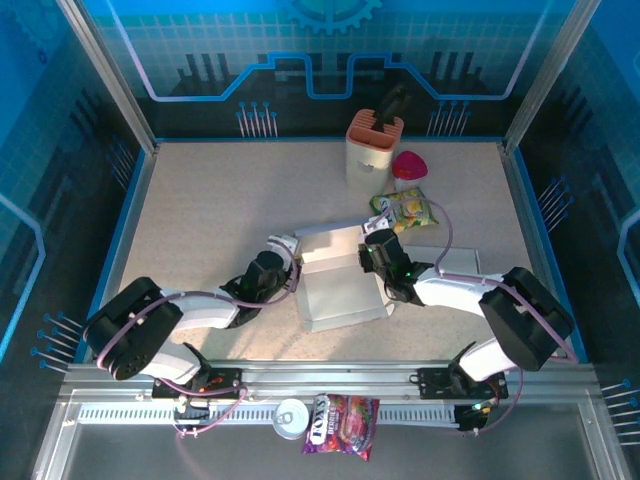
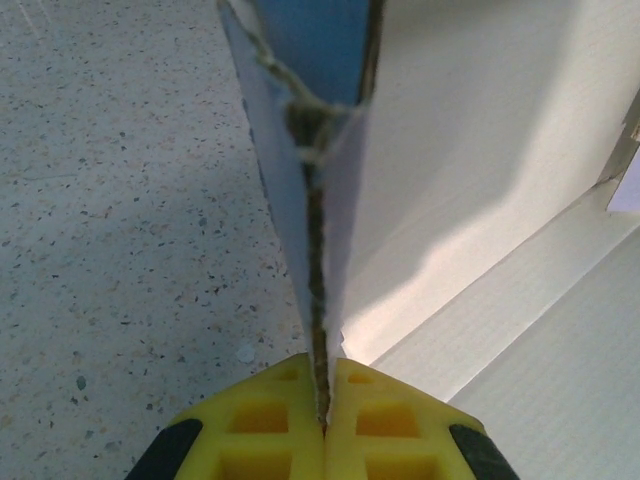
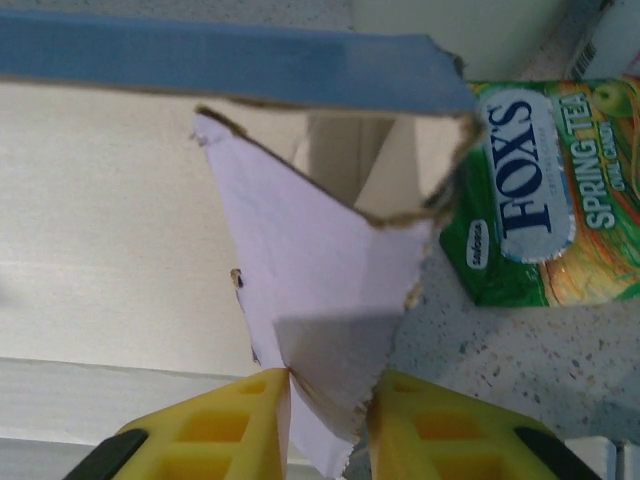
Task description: Fold the paper box
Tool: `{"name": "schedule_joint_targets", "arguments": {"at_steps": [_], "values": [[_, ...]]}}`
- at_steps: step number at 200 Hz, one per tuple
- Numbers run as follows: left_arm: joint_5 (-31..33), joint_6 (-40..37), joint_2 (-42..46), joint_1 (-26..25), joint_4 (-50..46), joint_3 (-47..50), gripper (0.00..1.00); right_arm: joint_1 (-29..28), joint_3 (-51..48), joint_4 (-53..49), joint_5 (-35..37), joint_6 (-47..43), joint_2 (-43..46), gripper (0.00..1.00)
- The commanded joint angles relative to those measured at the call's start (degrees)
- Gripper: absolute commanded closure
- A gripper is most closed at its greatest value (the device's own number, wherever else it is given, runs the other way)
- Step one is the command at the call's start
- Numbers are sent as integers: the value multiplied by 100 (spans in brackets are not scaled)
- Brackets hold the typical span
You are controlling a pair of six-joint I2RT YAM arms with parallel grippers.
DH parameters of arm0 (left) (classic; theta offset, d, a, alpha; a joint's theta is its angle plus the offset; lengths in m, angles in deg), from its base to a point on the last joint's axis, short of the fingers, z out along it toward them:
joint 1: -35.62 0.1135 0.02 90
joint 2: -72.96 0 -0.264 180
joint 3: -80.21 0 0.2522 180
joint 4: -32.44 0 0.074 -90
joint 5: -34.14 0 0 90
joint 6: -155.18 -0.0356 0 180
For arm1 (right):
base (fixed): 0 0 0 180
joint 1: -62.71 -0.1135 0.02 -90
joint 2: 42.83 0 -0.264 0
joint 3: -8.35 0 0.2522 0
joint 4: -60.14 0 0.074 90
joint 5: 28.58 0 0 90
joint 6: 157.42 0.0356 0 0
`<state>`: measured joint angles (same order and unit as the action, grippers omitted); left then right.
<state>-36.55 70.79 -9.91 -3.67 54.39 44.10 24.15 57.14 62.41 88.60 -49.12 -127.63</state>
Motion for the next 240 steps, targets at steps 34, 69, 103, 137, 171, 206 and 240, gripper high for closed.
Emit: {"name": "schedule_joint_targets", "arguments": {"at_steps": [34,69,103,137,171,206,240], "values": [[597,-12,-456,-442,-48,-23,100,-56,-188,128,453,216,58,70],[871,101,-749,-692,-74,-146,100,83,-325,166,445,266,112,70],[872,485,-724,-830,-144,-241,95,277,-509,407,205,214,142,70],[635,933,-197,-830,-363,-258,88,469,-598,542,-276,103,287,74],[398,1030,-33,-828,-701,-508,84,534,-523,568,-575,42,170,76],[417,1143,-359,-828,-673,-634,81,535,-490,542,-659,59,138,77],[462,1362,-484,-827,-524,-666,77,534,-477,480,-660,35,108,78]]}}
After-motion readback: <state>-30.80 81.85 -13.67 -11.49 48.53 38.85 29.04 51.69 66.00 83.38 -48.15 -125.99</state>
